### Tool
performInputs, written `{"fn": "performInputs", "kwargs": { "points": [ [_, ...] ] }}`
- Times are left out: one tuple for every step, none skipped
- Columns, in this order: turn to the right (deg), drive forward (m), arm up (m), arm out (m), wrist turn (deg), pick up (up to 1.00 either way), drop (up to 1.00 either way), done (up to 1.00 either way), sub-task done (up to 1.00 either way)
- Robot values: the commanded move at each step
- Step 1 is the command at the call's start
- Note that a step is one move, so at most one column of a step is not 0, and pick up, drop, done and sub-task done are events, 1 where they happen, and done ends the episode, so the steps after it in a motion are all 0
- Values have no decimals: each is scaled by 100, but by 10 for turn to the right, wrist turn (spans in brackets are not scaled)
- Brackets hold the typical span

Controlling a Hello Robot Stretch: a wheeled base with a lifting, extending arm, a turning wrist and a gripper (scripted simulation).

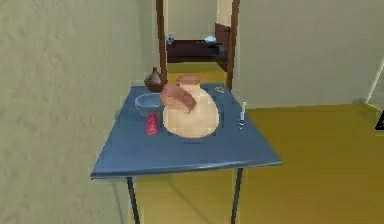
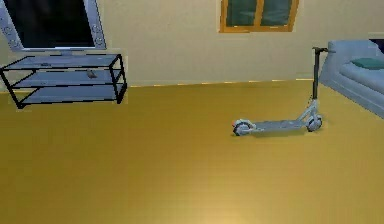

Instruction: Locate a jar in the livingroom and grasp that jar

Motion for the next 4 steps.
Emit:
{"fn": "performInputs", "kwargs": {
  "points": [
    [-450,0,0,0,0,0,0,0,0],
    [-420,0,0,0,0,0,0,0,0],
    [0,0,50,0,0,0,0,0,0],
    [0,0,38,0,0,0,0,0,0]
  ]
}}
